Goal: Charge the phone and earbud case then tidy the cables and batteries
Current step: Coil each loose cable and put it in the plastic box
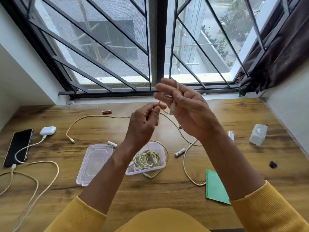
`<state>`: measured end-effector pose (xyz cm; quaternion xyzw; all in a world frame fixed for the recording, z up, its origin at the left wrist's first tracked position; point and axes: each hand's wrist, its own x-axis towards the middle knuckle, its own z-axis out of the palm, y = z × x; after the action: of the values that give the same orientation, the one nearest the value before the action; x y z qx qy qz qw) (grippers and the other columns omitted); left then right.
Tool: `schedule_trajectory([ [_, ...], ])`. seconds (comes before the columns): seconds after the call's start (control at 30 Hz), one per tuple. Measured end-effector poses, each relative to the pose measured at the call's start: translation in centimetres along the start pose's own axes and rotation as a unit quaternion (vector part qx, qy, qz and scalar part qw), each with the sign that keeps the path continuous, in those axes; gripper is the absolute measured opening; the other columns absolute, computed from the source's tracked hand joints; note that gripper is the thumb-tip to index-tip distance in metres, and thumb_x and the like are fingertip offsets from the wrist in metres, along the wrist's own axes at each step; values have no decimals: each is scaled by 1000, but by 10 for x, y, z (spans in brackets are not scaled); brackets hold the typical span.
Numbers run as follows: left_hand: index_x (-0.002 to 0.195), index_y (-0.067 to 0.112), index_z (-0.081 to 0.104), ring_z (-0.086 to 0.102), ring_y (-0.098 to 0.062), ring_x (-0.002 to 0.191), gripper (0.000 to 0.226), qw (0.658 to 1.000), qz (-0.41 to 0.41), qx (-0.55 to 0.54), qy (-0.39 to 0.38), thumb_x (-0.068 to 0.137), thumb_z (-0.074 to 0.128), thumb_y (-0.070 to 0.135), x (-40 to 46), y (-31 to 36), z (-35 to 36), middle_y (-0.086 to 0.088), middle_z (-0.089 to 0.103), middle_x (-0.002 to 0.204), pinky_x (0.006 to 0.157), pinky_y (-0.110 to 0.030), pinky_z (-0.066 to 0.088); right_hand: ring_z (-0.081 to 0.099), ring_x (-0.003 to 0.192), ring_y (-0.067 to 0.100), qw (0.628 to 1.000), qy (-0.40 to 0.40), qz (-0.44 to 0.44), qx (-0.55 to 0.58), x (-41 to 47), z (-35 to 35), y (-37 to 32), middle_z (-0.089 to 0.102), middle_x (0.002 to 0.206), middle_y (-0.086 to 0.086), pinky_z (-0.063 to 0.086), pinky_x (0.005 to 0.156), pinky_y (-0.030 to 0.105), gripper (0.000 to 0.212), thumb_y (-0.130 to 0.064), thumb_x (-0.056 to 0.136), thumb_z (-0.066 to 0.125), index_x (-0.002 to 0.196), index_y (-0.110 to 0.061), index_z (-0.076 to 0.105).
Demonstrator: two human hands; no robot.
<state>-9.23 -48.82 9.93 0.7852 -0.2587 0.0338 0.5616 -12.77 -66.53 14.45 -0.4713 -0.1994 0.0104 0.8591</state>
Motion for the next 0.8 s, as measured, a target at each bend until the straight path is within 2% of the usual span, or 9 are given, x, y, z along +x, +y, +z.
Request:
schedule_trajectory([
  [0.13, 126, 21, 71, 51, -7, 55, 29, 998, -36, -9, -48, 108, 50, 30, -17, 1, 18, 8, 60, 62, 61, -28, 41, 61, 133, 37, 996, 77, -38, -16, 10, -4, 6, 65, 138, 18, 39, 122, 47, 47, 6, 108, 34, 153, 15, 25],
  [0.23, 126, 21, 70, 55, -15, 53, 29, 991, -69, -48, -102, 107, 51, 32, -25, 6, 21, 3, 63, 62, 60, -33, 47, 62, 132, 38, 985, 137, -52, -88, 16, -8, 11, 70, 133, 18, 34, 125, 53, 52, 2, 106, 41, 155, 10, 25],
  [0.4, 122, 13, 72, 56, -18, 52, 21, 979, -85, -103, -157, 109, 56, 14, -25, 10, 6, 2, 58, 57, 57, -33, 48, 62, 133, 21, 939, 181, -54, -287, 16, -10, 21, 75, 126, 8, 37, 123, 43, 52, 4, 106, 42, 157, 2, 35],
  [0.5, 117, 15, 74, 49, -17, 47, 19, 977, -75, -111, -167, 106, 58, 15, -17, 18, -7, 1, 53, 55, 50, -31, 44, 69, 118, 30, 913, 171, -40, -369, 12, -8, 28, 77, 117, 7, 52, 107, 46, 47, 4, 107, 43, 153, -3, 47],
  [0.57, 112, 14, 77, 44, -14, 49, 19, 979, -57, -105, -167, 106, 59, 16, -10, 24, -20, 6, 52, 58, 49, -32, 39, 73, 101, 26, 926, 134, -7, -354, 7, -5, 30, 76, 105, 10, 61, 88, 39, 45, 3, 105, 42, 149, -1, 52],
  [0.63, 105, 14, 80, 48, -14, 54, 19, 984, -27, -67, -163, 106, 61, 18, -2, 30, -33, 11, 62, 64, 51, -32, 40, 66, 76, 28, 946, 94, 18, -309, 2, -3, 28, 71, 87, 8, 55, 68, 34, 48, 1, 100, 43, 147, 1, 55],
  [0.7, 98, 16, 82, 63, -32, 67, 19, 986, -3, -38, -165, 103, 66, 26, 7, 35, -46, 0, 75, 79, 61, -45, 52, 53, 66, 43, 954, 67, 42, -288, -1, -1, 24, 66, 74, 7, 47, 59, 34, 49, -5, 97, 42, 143, 0, 59],
  [0.73, 98, 16, 82, 70, -33, 76, 17, 985, 7, -32, -167, 102, 68, 25, 10, 37, -51, -3, 77, 86, 71, -49, 58, 50, 66, 48, 955, 52, 54, -285, -1, 2, 23, 65, 72, 11, 44, 57, 33, 46, -9, 98, 40, 137, -1, 63],
  [0.8, 99, 10, 82, 76, -20, 85, 13, 986, 24, -22, -163, 101, 69, 13, 15, 40, -58, -3, 80, 91, 82, -39, 62, 45, 61, 46, 954, 17, 73, -289, -1, 8, 21, 62, 69, 17, 40, 55, 33, 40, -22, 101, 36, 112, -1, 69],
])
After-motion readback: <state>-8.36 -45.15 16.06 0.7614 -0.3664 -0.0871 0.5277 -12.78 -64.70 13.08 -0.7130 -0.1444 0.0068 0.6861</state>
